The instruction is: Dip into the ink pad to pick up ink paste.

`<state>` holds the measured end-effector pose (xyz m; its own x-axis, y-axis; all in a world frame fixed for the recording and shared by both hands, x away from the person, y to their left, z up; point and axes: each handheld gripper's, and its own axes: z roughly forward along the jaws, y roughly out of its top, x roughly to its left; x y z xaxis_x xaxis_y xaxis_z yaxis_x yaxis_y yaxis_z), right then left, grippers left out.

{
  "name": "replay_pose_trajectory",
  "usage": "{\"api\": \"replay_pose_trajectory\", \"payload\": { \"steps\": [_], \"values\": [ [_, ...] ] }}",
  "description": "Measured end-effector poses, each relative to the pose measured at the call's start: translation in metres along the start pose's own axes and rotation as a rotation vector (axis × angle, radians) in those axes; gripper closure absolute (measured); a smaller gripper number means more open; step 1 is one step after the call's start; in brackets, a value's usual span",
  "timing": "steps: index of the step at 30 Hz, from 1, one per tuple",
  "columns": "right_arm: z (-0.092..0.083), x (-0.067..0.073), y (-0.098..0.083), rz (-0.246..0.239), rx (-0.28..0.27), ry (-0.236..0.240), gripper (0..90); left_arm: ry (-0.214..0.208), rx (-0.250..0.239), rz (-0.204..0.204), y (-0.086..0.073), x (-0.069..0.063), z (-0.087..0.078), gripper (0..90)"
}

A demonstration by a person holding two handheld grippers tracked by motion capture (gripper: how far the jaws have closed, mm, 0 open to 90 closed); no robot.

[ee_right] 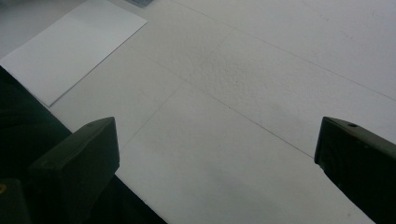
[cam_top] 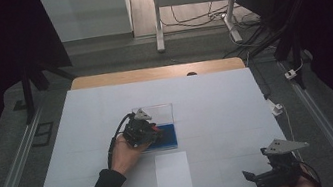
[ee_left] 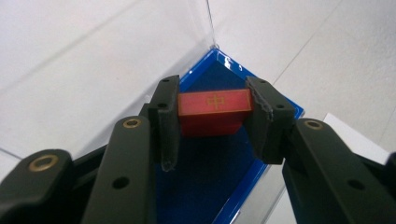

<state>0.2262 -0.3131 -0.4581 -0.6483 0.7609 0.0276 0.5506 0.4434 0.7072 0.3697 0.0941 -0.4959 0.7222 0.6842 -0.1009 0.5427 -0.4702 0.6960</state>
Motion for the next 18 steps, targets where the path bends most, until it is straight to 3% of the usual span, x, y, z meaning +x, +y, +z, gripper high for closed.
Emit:
{"api": "replay_pose_trajectory", "payload": {
  "steps": [7,14,18],
  "values": [
    [0.0,0.0,0.0,0.002,-0.002,0.0,0.4,0.029,-0.005,0.019,0.001,-0.002,-0.008,58.3],
    [-0.001,0.0,0.0,0.003,-0.003,0.0,0.4,0.008,-0.021,0.016,0.001,-0.006,-0.017,58.3],
    [-0.001,0.0,0.0,0.003,-0.002,0.0,0.4,0.012,-0.049,0.045,-0.001,-0.008,-0.023,58.3]
  ]
}}
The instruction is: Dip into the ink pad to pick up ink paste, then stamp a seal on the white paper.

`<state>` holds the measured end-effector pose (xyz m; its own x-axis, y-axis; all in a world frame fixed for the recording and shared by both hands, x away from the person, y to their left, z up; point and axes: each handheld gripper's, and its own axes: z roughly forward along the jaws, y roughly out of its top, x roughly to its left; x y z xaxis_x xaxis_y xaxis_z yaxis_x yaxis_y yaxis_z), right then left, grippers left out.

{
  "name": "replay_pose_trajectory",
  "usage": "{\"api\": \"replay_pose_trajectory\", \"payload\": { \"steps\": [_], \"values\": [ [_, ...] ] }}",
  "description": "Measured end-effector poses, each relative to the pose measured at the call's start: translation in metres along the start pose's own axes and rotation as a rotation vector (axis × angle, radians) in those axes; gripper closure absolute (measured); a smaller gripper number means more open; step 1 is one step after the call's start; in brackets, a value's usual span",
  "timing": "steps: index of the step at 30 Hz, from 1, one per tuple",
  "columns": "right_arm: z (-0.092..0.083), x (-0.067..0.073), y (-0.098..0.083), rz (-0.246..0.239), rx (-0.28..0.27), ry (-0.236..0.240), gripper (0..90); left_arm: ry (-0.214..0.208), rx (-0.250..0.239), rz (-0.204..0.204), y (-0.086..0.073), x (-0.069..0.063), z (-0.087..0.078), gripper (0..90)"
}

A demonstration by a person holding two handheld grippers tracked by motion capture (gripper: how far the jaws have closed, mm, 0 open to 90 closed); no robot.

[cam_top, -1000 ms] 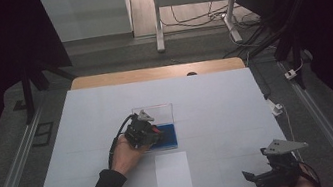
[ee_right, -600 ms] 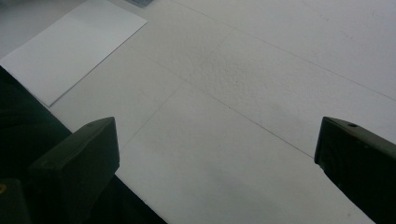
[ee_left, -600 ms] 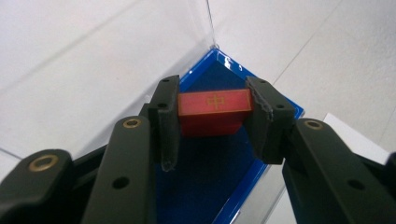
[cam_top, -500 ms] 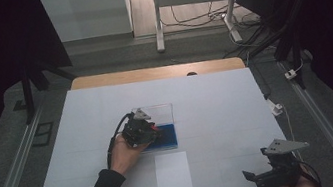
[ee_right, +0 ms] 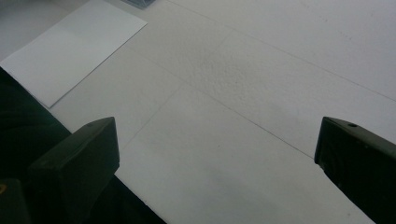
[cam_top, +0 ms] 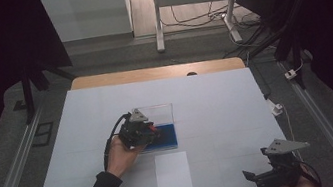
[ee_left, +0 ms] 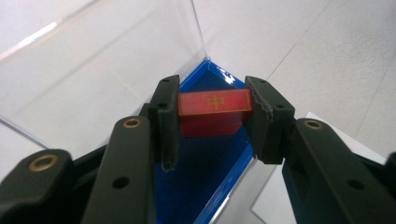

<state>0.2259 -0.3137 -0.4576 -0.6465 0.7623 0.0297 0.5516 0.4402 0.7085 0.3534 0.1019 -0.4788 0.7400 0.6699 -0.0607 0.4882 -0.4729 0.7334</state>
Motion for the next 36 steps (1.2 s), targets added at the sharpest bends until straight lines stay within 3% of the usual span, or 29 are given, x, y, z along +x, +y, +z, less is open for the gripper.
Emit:
{"api": "replay_pose_trajectory", "payload": {
  "steps": [7,18,24,36],
  "values": [
    [0.0,0.0,0.0,0.0,-0.001,-0.001,0.4,-0.007,-0.004,0.016,0.0,-0.001,-0.007,58.2],
    [0.0,0.0,0.0,0.001,0.0,-0.002,0.4,-0.049,0.001,-0.015,0.002,-0.005,-0.022,58.2],
    [0.0,0.0,0.0,0.004,-0.003,0.0,0.4,-0.06,0.009,0.013,0.001,-0.014,-0.026,58.1],
    [0.0,0.0,0.0,0.005,0.0,0.002,0.4,-0.111,0.002,0.022,-0.004,-0.028,-0.031,58.1]
  ]
}}
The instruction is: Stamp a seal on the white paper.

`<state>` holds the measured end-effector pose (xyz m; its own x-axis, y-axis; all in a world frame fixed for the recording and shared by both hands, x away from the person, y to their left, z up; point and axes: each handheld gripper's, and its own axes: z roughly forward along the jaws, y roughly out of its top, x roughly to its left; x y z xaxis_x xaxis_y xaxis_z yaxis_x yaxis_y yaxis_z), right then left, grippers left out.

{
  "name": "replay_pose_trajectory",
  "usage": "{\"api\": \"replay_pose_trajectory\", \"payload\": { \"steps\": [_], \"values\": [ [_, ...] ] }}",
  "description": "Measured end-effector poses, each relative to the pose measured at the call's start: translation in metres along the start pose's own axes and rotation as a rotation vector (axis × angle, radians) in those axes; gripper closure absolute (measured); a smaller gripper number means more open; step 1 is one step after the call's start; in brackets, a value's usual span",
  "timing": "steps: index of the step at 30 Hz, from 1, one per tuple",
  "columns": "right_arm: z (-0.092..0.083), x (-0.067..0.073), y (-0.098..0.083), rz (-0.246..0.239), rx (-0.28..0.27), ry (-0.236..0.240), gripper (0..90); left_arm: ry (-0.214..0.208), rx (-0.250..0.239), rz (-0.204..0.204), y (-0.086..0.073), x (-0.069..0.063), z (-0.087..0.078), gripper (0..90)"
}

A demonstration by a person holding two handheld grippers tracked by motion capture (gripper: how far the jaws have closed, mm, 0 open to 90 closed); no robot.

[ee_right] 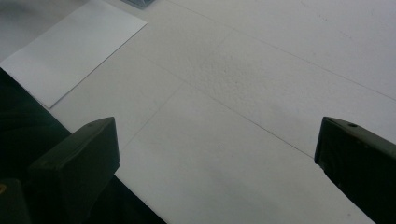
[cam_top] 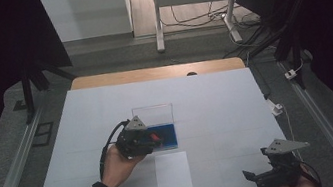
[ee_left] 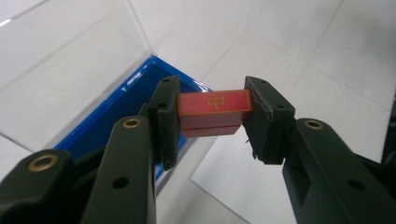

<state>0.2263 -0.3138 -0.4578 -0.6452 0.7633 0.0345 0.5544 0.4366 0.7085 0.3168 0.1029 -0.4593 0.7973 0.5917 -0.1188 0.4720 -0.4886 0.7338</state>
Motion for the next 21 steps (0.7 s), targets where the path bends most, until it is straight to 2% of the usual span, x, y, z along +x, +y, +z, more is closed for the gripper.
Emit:
{"api": "replay_pose_trajectory", "payload": {
  "steps": [4,8,14,21],
  "values": [
    [0.0,0.0,0.0,0.0,-0.001,-0.001,0.4,-0.013,0.002,0.003,-0.001,-0.005,-0.002,58.1],
    [0.0,0.0,0.0,0.0,-0.002,0.0,0.4,-0.036,0.019,-0.017,-0.001,-0.011,-0.004,58.1],
    [0.0,0.0,0.0,0.001,-0.001,-0.001,0.4,-0.061,0.038,0.003,-0.004,-0.024,-0.007,58.2],
    [0.0,0.0,0.0,0.003,-0.001,-0.001,0.4,-0.076,0.076,0.019,-0.011,-0.037,-0.001,58.2]
  ]
}}
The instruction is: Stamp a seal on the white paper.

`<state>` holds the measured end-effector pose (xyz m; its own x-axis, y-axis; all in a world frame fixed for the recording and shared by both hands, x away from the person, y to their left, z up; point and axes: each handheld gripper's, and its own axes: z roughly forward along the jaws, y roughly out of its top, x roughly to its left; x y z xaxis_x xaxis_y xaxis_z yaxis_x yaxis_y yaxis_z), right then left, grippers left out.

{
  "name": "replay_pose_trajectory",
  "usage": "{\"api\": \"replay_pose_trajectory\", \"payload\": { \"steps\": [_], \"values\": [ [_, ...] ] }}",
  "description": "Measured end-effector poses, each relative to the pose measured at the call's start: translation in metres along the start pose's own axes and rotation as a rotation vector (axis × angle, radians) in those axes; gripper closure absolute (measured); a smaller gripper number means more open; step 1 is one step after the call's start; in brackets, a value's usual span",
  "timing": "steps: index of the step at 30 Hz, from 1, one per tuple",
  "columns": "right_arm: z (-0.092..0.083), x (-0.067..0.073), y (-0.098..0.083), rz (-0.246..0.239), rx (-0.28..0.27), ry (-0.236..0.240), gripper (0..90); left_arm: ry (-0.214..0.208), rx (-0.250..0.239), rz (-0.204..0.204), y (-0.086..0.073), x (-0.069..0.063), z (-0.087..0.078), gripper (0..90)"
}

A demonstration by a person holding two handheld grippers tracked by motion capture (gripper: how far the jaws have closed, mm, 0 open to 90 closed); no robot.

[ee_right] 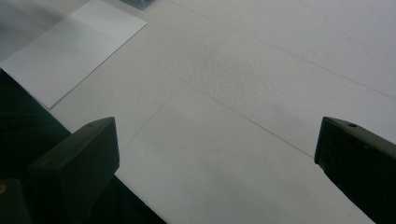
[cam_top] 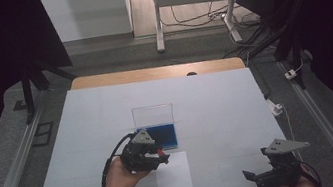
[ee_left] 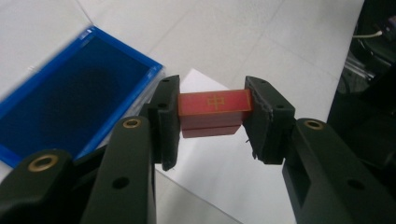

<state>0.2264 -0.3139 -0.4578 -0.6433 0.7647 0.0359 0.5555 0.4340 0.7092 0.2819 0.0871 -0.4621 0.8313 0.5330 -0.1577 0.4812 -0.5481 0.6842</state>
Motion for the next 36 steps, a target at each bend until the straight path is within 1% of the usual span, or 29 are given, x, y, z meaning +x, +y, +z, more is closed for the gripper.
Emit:
{"api": "replay_pose_trajectory", "payload": {
  "steps": [5,7,17,23,28,34,36],
  "values": [
    [0.0,0.0,0.0,0.0,-0.001,0.001,0.4,-0.013,0.02,0.013,-0.003,-0.008,0.006,58.2],
    [0.0,0.0,0.0,0.0,-0.001,0.001,0.4,-0.011,0.027,0.022,-0.004,-0.01,0.008,58.2],
    [0.0,0.0,0.0,0.002,0.001,0.002,0.4,-0.03,0.047,0.028,-0.009,-0.014,0.02,58.3],
    [0.0,0.0,0.0,0.001,0.001,0.002,0.4,-0.022,0.071,0.062,-0.009,-0.021,0.031,58.3],
    [0.0,0.0,0.0,0.0,0.0,0.002,0.4,-0.013,0.091,0.074,-0.012,-0.023,0.039,58.3],
    [0.0,0.0,0.0,-0.001,0.001,0.003,0.4,0.005,0.099,0.087,-0.013,-0.024,0.044,58.3],
    [0.0,0.0,0.0,-0.001,0.001,0.003,0.4,0.012,0.105,0.097,-0.014,-0.024,0.044,58.3]
  ]
}}
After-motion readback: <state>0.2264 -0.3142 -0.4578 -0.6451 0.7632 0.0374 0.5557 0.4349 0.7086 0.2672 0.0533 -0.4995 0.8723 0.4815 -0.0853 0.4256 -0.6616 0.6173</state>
